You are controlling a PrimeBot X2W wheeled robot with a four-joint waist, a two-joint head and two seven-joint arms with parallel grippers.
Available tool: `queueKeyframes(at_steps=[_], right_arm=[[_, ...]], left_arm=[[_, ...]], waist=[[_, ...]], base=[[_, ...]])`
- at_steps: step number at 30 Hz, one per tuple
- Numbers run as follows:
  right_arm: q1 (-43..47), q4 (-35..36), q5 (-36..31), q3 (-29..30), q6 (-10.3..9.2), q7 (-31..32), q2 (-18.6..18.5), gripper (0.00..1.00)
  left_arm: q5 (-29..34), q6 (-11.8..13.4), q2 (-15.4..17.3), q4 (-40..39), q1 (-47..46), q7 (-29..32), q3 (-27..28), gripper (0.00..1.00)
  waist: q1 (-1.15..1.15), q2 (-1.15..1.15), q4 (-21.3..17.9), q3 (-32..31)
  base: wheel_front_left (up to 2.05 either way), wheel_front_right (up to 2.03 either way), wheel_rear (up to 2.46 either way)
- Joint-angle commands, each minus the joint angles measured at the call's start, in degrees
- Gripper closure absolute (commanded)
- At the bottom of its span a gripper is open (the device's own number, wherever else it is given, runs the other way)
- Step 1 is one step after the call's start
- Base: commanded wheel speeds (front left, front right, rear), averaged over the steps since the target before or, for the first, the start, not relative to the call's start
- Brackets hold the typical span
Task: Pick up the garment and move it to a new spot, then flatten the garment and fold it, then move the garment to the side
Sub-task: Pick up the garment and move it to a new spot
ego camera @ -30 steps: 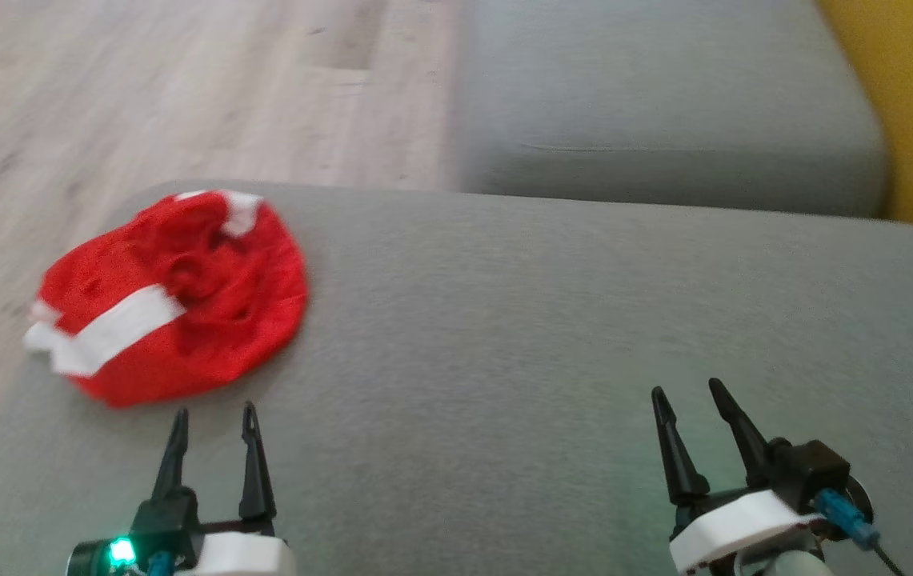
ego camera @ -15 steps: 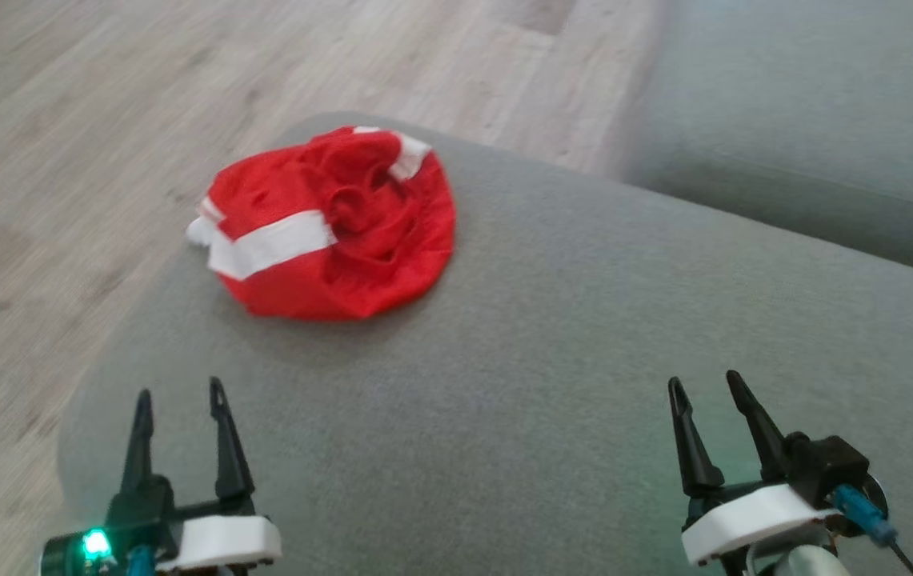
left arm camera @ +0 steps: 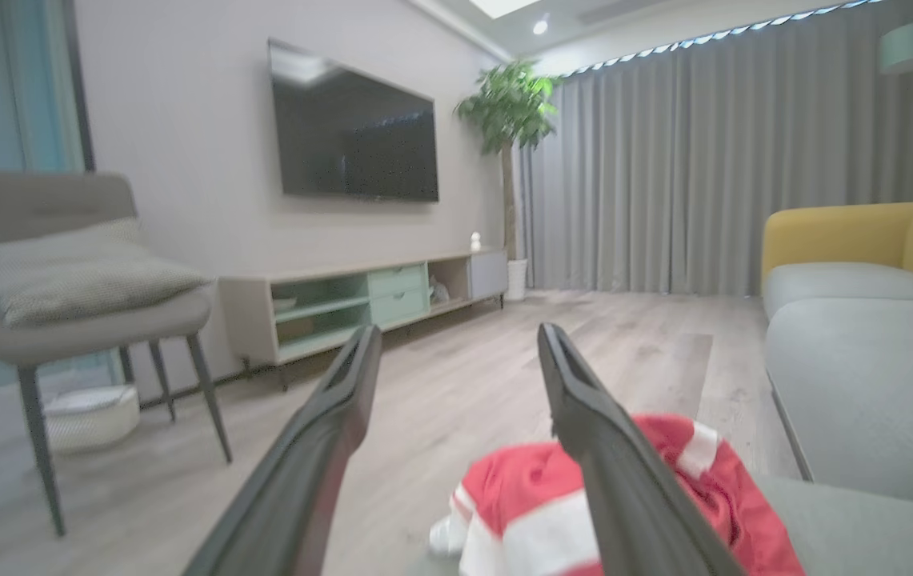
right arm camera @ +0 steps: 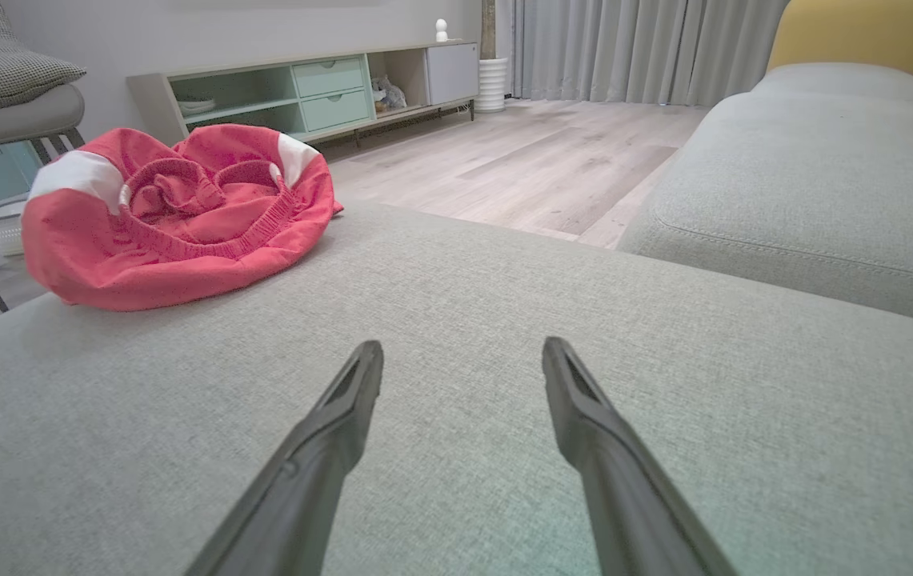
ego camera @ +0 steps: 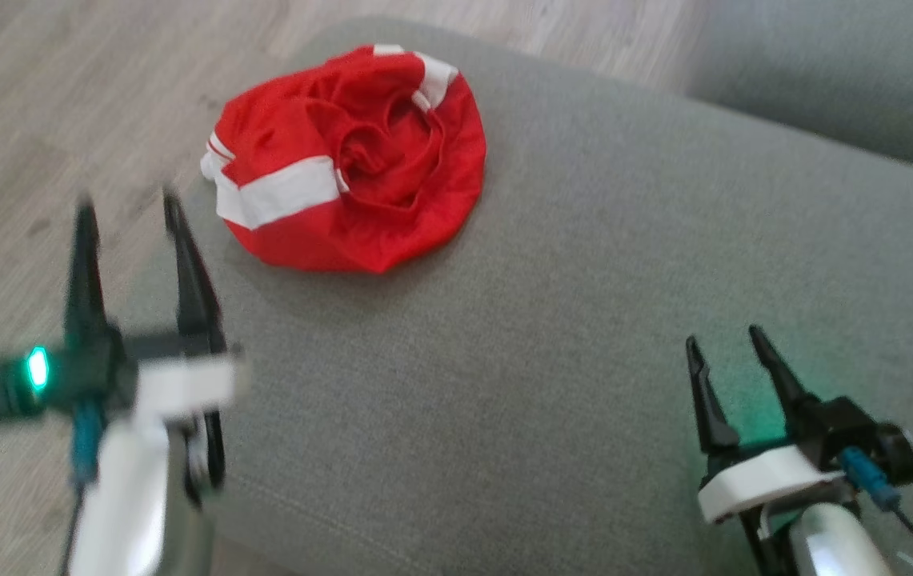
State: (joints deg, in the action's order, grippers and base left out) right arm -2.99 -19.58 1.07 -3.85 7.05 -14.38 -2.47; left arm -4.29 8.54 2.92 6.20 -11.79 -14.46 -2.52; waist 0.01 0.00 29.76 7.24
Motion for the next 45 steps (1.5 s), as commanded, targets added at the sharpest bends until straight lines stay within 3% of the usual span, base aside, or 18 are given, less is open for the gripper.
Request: queueKeyframes(at_steps=[1,6,10,16,20,21,22,23,28,33,40,45], right_arm=[[-2.3,2.2,-0.9,-0.8,0.44,-0.6,-0.6,0.0],[-3.9,4.0,-2.4,0.0,0.44,-0.6,-3.1,0.0],[-5.0,5.3,-3.0,0.0,0.44,-0.6,-5.8,0.0],[-5.6,6.9,-3.1,0.3,0.44,-0.6,-8.8,0.0],[-6.2,7.3,-2.8,0.2,0.44,-0.6,-9.7,0.0],[-6.2,7.4,-2.8,0.3,0.44,-0.6,-9.7,0.0],[-6.2,7.4,-2.8,0.3,0.44,-0.6,-9.7,0.0],[-6.2,7.3,-2.8,0.3,0.44,-0.6,-9.7,0.0],[-5.9,6.5,-2.5,0.1,0.44,-0.6,-8.9,0.0],[-6.9,5.5,-1.8,-1.5,0.44,-0.6,-6.1,0.0],[-7.6,4.8,-0.1,-4.2,0.44,-0.6,-2.2,0.0],[-6.5,4.6,0.6,-7.9,0.44,-0.6,-0.8,0.0]], left_arm=[[0.8,-0.7,1.4,-1.4,-4.6,-0.5,2.2,0.0],[0.9,-6.7,3.3,9.6,-18.2,-0.5,0.4,0.0],[-0.4,-10.6,3.9,25.2,-29.4,0.8,-0.7,0.0],[-1.3,-11.4,3.8,45.2,-40.2,10.7,-1.4,0.0],[-1.9,-12.2,3.8,54.8,-43.1,11.7,-1.9,0.0],[-1.9,-12.3,3.8,56.0,-43.4,11.1,-2.0,0.59],[-1.9,-12.3,3.8,56.0,-43.4,11.1,-2.0,0.59],[-2.4,-12.5,3.7,57.3,-43.6,10.6,-1.8,1.0],[-2.7,-12.3,3.8,60.3,-46.5,4.0,-2.2,1.0],[-0.7,-12.2,5.5,59.0,-50.0,0.6,-4.3,1.0],[0.4,-14.2,7.2,54.7,-54.2,-0.2,-6.7,1.0],[0.4,-15.4,7.9,51.6,-56.8,0.2,-8.9,1.0]], waist=[[-0.01,0.0,0.0,2.8],[-0.01,0.0,-0.4,7.8],[-0.01,0.0,-1.2,11.2],[-0.01,0.0,-2.2,14.8],[-0.01,0.0,-3.0,16.3],[-0.01,0.0,-3.0,16.4],[-0.01,0.0,-3.0,16.4],[-0.01,0.0,-3.0,16.5],[-0.01,0.0,-2.6,15.0],[-0.01,0.0,-4.5,10.6],[-0.01,0.0,-10.6,4.4],[-0.01,0.0,-17.8,-0.7]], base=[[0.0,0.0,0.0],[0.0,0.0,0.0],[0.0,0.0,0.0],[0.0,0.0,0.0],[0.0,0.0,0.0],[0.0,0.0,0.0],[0.0,0.0,0.0],[0.0,0.0,0.0],[0.0,0.0,0.0],[0.0,0.0,0.0],[0.0,0.0,0.0],[0.0,0.0,0.0]])
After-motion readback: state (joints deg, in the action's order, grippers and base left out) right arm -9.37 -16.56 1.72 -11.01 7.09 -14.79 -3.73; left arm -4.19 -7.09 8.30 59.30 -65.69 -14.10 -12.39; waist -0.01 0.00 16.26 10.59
